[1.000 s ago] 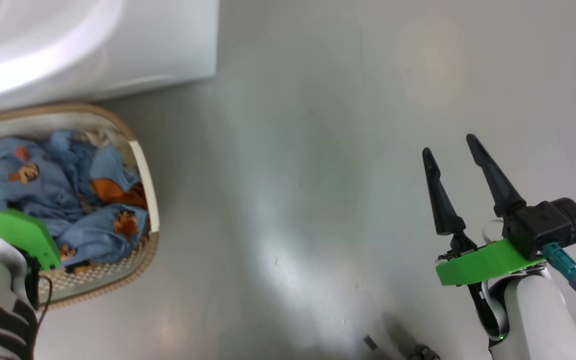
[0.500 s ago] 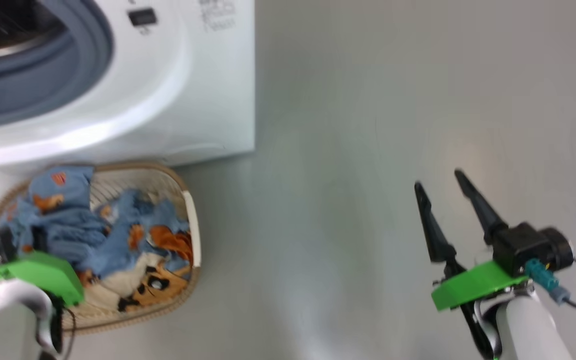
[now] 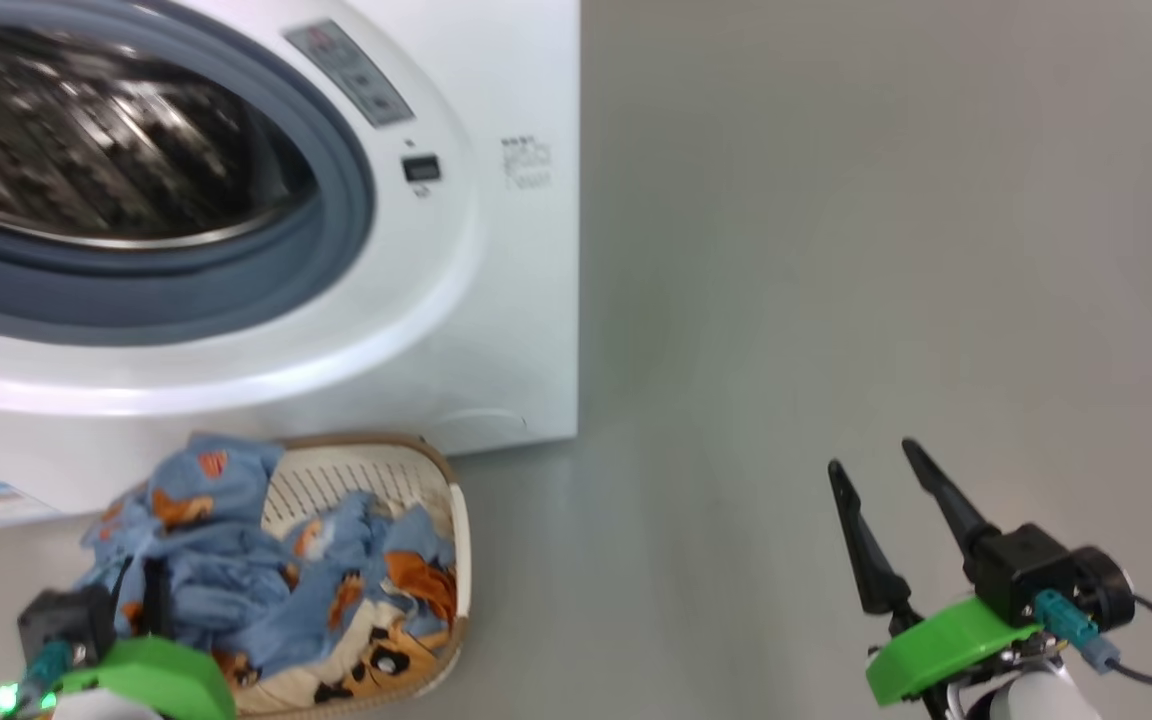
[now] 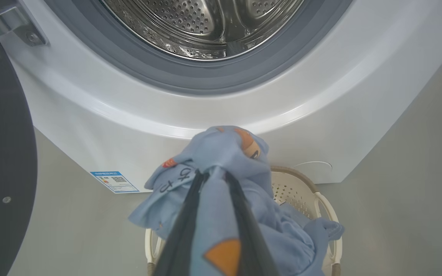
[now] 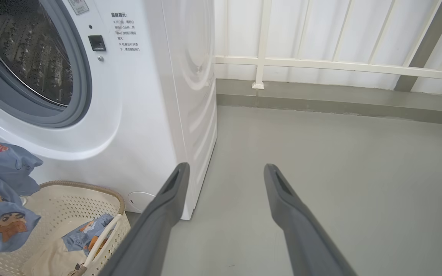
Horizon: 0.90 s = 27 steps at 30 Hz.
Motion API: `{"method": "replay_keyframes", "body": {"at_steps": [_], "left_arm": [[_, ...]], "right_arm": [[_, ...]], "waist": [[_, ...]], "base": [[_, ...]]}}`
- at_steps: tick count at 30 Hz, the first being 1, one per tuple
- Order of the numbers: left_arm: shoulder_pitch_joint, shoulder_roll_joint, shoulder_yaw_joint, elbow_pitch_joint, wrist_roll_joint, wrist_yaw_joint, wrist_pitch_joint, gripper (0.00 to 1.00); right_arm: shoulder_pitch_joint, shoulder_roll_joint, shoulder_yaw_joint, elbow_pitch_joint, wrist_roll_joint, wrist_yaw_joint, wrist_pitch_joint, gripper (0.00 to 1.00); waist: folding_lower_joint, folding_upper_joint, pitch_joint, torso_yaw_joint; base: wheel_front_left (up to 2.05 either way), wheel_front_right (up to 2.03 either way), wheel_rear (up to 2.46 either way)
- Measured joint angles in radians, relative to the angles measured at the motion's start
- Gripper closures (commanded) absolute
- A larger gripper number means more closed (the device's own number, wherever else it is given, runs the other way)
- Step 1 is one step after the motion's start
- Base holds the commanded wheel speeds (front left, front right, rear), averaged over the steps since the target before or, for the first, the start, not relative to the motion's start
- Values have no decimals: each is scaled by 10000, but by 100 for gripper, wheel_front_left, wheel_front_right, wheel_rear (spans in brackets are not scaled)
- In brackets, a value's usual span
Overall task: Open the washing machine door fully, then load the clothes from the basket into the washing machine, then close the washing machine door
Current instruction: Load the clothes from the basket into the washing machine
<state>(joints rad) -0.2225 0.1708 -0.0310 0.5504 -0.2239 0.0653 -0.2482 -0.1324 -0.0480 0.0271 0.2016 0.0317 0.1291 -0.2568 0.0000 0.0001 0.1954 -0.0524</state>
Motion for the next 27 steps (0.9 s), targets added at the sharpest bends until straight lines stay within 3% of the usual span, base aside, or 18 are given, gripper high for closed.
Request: {"method": "replay_keyframes", "body": {"at_steps": [15, 27], "left_arm": [[2183, -552, 738, -2000, 88, -278, 0, 100], [2680, -1018, 1066, -2947, 265, -616, 0, 100]], "right_arm": [[858, 4, 79, 127, 259, 0, 0, 0], [926, 4, -25, 73, 385, 0, 0, 0]], "waist": [[0, 0, -1858, 459], [0, 0, -2193, 635]], "base": [[0, 0, 0], [0, 0, 0]]}}
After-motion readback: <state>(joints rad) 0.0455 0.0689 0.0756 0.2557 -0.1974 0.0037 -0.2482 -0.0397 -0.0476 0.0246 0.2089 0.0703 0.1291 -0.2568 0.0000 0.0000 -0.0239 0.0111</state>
